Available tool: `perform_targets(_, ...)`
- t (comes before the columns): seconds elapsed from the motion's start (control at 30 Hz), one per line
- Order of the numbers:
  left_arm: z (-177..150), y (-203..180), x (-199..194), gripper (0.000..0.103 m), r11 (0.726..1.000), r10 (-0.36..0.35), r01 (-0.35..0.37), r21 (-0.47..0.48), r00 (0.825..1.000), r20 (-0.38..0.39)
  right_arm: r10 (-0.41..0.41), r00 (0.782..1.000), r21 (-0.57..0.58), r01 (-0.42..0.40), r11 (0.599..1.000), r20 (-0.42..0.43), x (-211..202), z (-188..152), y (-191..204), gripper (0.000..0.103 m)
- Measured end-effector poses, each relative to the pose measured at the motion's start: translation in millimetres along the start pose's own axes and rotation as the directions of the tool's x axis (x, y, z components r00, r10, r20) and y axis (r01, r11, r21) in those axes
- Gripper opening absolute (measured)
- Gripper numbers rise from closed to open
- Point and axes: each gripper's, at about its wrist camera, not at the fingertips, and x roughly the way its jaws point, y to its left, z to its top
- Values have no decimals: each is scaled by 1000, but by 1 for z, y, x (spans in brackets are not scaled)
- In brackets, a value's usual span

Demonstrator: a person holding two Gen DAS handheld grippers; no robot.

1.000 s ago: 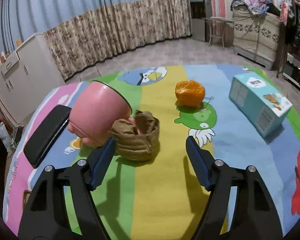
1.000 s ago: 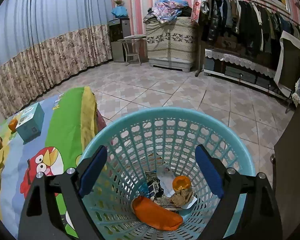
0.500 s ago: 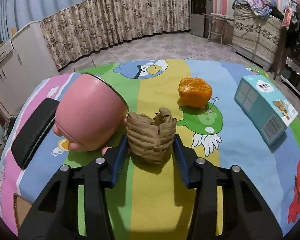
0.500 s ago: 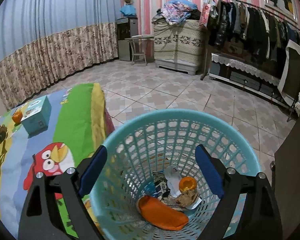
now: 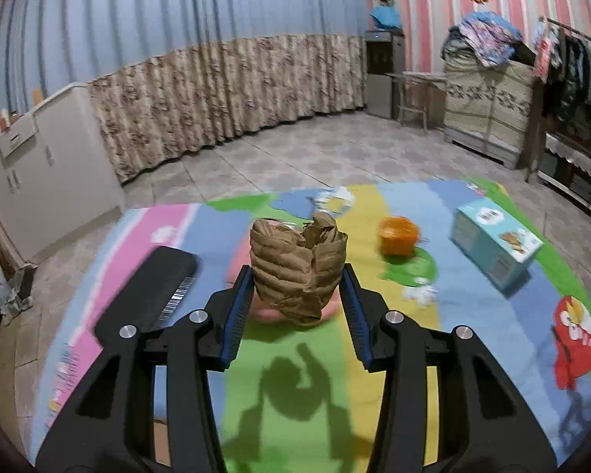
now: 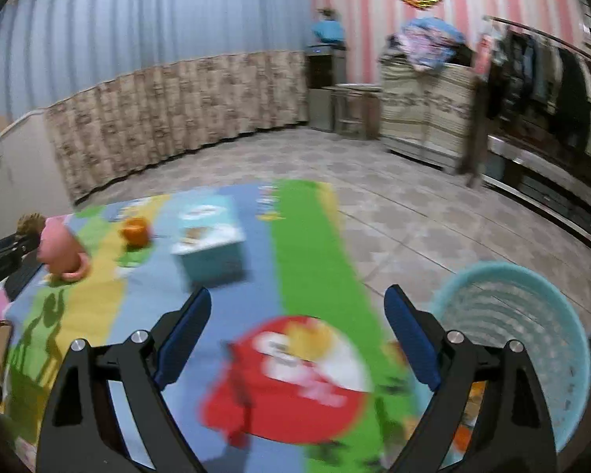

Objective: Collect trash
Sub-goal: 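Lift the brown paper bag with the left tool while the right grasps the peeled tangerine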

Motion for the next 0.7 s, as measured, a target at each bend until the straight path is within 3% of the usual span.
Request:
perform_targets(0.17, -1, 47, 7, 44, 995, 78, -77, -56, 997, 10, 103, 995, -49, -104, 993, -18, 21, 10, 68, 88)
perform_targets(0.37, -3, 81, 18, 44, 985, 141, -138, -99, 990, 25, 127, 988, -93, -136, 986, -90, 71, 13, 131, 88)
perform_targets(0.7, -10, 94, 32, 44, 984, 114, -112, -141, 993, 5, 91, 981, -144, -116, 983, -169, 147, 29, 182, 87)
